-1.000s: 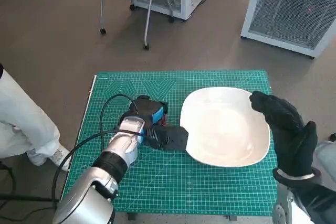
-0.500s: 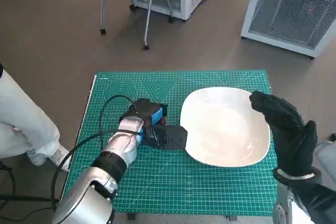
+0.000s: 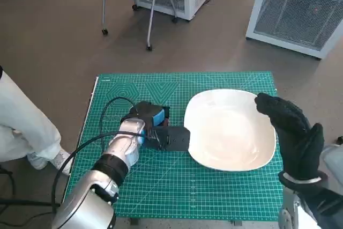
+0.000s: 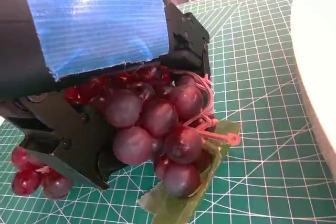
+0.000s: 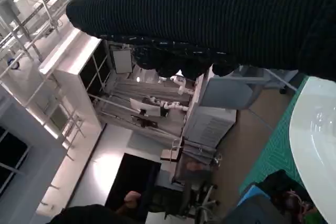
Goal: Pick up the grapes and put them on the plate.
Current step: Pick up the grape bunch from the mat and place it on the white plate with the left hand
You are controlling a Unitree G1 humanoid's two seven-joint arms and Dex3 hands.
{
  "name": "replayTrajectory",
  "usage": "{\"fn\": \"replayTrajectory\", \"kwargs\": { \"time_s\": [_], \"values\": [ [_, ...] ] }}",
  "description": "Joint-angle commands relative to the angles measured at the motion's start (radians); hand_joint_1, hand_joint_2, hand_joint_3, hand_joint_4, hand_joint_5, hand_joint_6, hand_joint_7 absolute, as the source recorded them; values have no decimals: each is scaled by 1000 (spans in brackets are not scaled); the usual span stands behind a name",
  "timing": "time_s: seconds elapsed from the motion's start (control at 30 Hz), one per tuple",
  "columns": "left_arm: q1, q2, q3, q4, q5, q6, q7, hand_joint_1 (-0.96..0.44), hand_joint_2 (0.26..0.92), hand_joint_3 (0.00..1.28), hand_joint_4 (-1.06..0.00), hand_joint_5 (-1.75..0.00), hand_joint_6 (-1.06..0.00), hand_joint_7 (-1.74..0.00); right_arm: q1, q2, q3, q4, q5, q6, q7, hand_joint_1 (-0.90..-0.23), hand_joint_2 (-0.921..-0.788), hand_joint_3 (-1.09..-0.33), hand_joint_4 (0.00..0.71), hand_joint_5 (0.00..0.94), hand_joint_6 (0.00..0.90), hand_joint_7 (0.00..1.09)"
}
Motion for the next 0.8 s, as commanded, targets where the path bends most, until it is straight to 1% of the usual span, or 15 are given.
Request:
{"fn": "replayTrajectory", "kwargs": {
  "time_s": [0.03,0.07,0.13,0.27,0.3,0.37,0.5,0.67,0.8],
  "values": [
    [-15,36,20,-78,-12,10,-16,3,610,852,-313,-1746,-519,-1418,10,-5,-5,15,8,10,9,-476,-921,-561,516,11,130,675],
    [-12,44,24,-101,-13,12,-20,3,618,833,-317,-1746,-526,-1394,10,-5,-5,16,8,10,10,-476,-921,-561,516,11,130,675],
    [-3,60,33,-157,-15,21,-31,4,662,739,-331,-1741,-553,-1292,9,-5,-6,18,9,9,10,-476,-921,-561,516,11,130,674],
    [24,97,54,-297,-16,49,-60,6,837,386,-407,-1647,-572,-1111,4,-5,-7,23,8,7,12,-476,-921,-561,516,11,131,673],
    [32,107,60,-336,-16,57,-69,6,864,327,-427,-1622,-578,-1083,2,-5,-7,25,8,7,12,-477,-921,-561,516,11,131,673],
    [53,130,74,-424,-14,75,-88,5,895,245,-466,-1560,-593,-1060,0,-5,-7,28,7,5,13,-477,-921,-560,515,10,132,672],
    [99,177,111,-614,-14,99,-126,2,915,158,-528,-1369,-616,-1154,-4,-4,-8,32,6,2,13,-477,-921,-560,514,10,133,671],
    [143,215,157,-811,-8,128,-156,2,920,117,-605,-1340,-618,-1093,-10,-4,-8,38,5,0,13,-478,-921,-559,518,11,134,669],
    [176,238,187,-946,8,144,-164,2,917,92,-668,-1264,-614,-1106,-12,-3,-8,41,5,-2,13,-480,-921,-557,522,13,135,668]
  ]
}}
